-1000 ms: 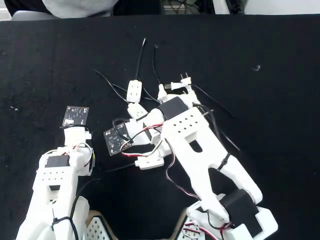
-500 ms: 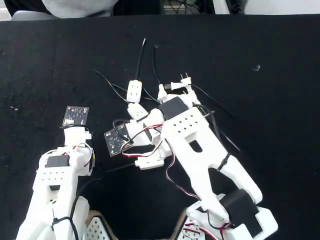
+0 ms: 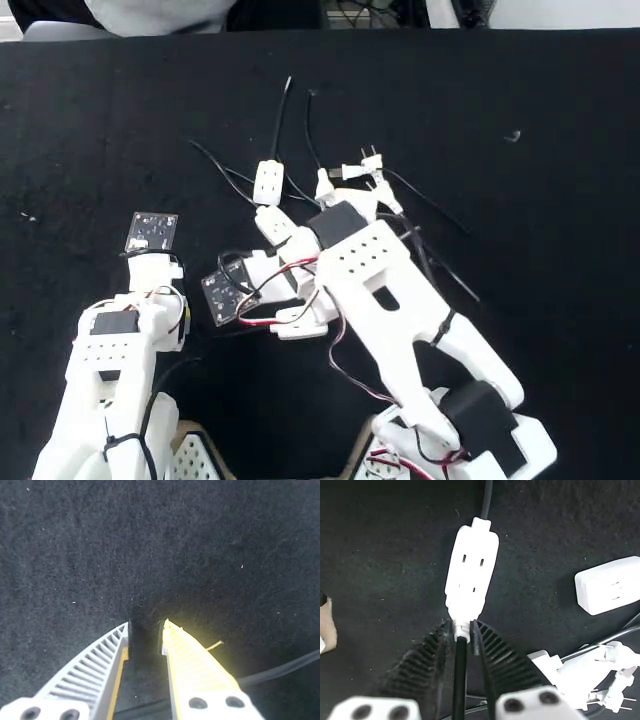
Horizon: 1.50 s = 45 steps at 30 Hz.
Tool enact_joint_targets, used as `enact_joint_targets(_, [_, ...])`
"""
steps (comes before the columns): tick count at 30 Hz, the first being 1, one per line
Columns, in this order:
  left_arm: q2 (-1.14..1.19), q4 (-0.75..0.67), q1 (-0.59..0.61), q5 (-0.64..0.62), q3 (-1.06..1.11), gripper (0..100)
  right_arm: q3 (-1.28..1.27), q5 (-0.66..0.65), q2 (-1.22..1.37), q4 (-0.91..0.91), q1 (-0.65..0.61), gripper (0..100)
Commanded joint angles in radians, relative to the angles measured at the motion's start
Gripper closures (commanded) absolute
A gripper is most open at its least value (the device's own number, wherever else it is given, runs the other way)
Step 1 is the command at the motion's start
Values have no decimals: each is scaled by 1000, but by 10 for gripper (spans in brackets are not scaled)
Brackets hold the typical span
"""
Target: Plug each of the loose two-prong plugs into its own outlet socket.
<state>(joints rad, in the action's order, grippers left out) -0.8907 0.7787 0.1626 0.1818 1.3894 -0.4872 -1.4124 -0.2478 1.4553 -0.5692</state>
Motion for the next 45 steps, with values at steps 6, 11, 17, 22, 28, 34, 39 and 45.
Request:
enact_joint_targets(6, [-5, -14, -7, -6, -2, 882, -81, -12, -1, -83, -12, 988])
enact_joint_targets(11, [-5, -14, -7, -6, -2, 882, -82, -9, -1, -86, -14, 988])
enact_joint_targets(17, [-5, -14, -7, -6, -2, 882, -82, -9, -1, -86, -14, 988])
enact_joint_targets(22, [-5, -14, -7, -6, -2, 882, -108, -6, -1, -100, -34, 988])
enact_joint_targets(28, [-5, -14, -7, -6, -2, 882, -194, 55, -1, -233, -44, 988])
enact_joint_targets(34, [-5, -14, -7, -6, -2, 882, -199, 55, -8, -222, -43, 988])
enact_joint_targets(39, [-5, -14, -7, -6, -2, 882, -174, 55, -10, -172, -44, 988])
enact_joint_targets(45, [-5, -14, -7, -6, -2, 882, -174, 57, -10, -176, -44, 988])
